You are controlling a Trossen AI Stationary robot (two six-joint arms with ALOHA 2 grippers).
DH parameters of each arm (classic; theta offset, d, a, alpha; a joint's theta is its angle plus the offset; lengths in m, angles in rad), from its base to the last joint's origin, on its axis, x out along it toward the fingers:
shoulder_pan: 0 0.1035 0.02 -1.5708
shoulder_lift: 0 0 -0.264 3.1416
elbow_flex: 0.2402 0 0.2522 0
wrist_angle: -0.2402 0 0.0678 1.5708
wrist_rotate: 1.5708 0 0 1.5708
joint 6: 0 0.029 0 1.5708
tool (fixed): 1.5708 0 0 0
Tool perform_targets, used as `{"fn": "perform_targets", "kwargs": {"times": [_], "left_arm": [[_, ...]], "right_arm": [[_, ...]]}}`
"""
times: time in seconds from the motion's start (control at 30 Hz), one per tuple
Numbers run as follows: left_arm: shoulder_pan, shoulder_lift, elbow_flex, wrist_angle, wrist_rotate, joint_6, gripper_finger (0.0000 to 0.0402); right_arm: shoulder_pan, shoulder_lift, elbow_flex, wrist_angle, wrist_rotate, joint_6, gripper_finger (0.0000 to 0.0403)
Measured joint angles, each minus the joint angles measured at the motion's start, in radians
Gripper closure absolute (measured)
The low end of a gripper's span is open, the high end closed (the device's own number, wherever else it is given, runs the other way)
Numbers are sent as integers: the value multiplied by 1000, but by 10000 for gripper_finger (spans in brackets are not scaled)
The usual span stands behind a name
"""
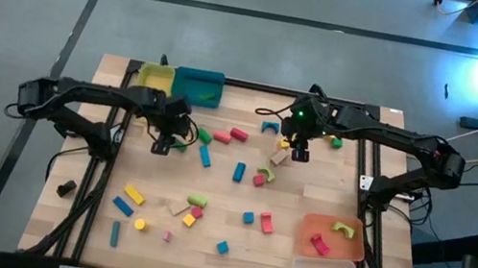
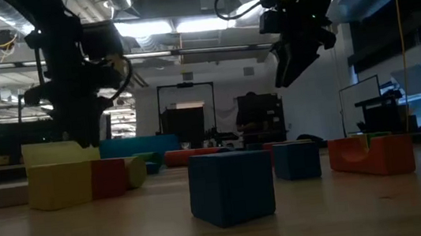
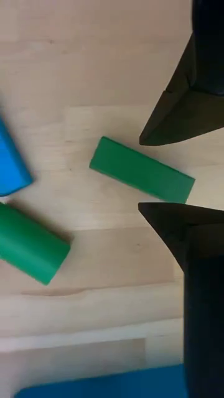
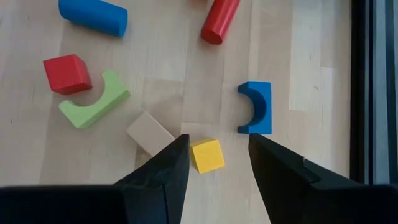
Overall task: Sort blocks by size
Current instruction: Put the green rectangular block into the blue bin
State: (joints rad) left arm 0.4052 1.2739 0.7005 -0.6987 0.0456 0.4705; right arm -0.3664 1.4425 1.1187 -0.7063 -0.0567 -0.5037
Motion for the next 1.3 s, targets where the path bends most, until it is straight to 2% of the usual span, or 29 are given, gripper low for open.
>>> {"fn": "perform_targets", "kwargs": {"times": [0.27, 0.5, 0.9, 1.3], "left_arm": [[0, 4, -90, 69, 4, 32, 259], [0, 3, -156, 201, -5, 30, 259], [0, 5, -160, 295, -5, 35, 259], [9, 39, -160, 294, -5, 116, 259]], "right_arm": [[0, 0, 0, 0, 0, 0, 235], [0, 0, 0, 2, 0, 0, 235], [0, 0, 0, 2, 0, 0, 235], [0, -1, 0, 1, 0, 0, 235]]}}
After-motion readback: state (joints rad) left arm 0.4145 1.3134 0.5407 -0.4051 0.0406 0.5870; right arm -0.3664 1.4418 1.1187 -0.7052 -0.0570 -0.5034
